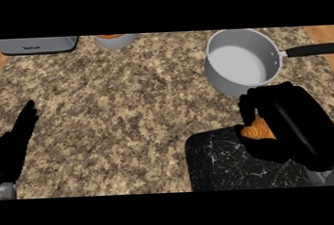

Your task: Pick the croissant from the tray and place it in the pot

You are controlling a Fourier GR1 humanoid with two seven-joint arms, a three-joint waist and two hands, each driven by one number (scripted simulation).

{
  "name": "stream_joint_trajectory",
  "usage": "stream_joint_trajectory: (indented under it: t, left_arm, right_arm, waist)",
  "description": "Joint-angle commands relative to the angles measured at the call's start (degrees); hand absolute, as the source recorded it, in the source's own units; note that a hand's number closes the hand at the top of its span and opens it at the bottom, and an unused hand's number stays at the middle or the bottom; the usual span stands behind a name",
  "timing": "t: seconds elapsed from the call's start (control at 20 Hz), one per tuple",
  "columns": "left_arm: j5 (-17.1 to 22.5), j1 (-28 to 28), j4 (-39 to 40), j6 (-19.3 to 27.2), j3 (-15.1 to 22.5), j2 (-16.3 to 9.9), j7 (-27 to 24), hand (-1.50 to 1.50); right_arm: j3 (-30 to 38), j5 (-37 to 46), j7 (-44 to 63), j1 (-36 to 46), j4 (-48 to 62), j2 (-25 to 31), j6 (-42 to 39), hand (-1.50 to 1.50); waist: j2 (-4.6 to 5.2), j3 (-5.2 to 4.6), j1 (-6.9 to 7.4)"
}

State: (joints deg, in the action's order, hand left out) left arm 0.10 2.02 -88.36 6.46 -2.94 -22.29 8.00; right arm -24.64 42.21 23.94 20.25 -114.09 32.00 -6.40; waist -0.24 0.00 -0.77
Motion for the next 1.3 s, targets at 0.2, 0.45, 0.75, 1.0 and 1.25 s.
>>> stream_joint_trajectory:
  t: [0.2, 0.45, 0.75, 1.0, 1.25]
  left_arm:
    - [-1.8, 0.4, -2.8, -0.1, 0.6, 1.1, 1.7, 0.00]
    - [-1.6, -0.9, -0.6, -1.8, -0.1, 2.4, 0.9, 0.00]
    - [-2.8, -1.1, 2.4, -2.8, -0.9, 3.3, -3.1, 0.00]
    - [-4.2, -0.3, -1.4, -2.1, -0.3, 3.6, 0.2, 0.00]
    - [-5.5, -4.2, 2.3, -1.2, -0.1, 5.0, -0.9, 0.00]
  right_arm:
    - [16.6, -10.7, -5.2, 1.0, 1.1, -1.4, 0.6, 1.50]
    - [21.6, -12.5, -10.4, 9.6, 13.6, -3.2, -1.3, 1.50]
    - [24.3, -11.2, -18.8, 17.5, 29.8, -5.0, 0.7, 1.50]
    - [25.0, -7.1, -26.3, 26.3, 47.0, -4.1, 3.1, 1.50]
    - [25.8, -5.0, -35.7, 31.0, 64.3, -7.1, 8.9, 1.50]
  waist:
    - [0.24, 0.04, 0.90]
    - [0.35, 0.00, 1.28]
    - [0.41, -0.02, 1.53]
    - [0.56, 0.01, 2.24]
    - [0.97, 0.02, 2.57]
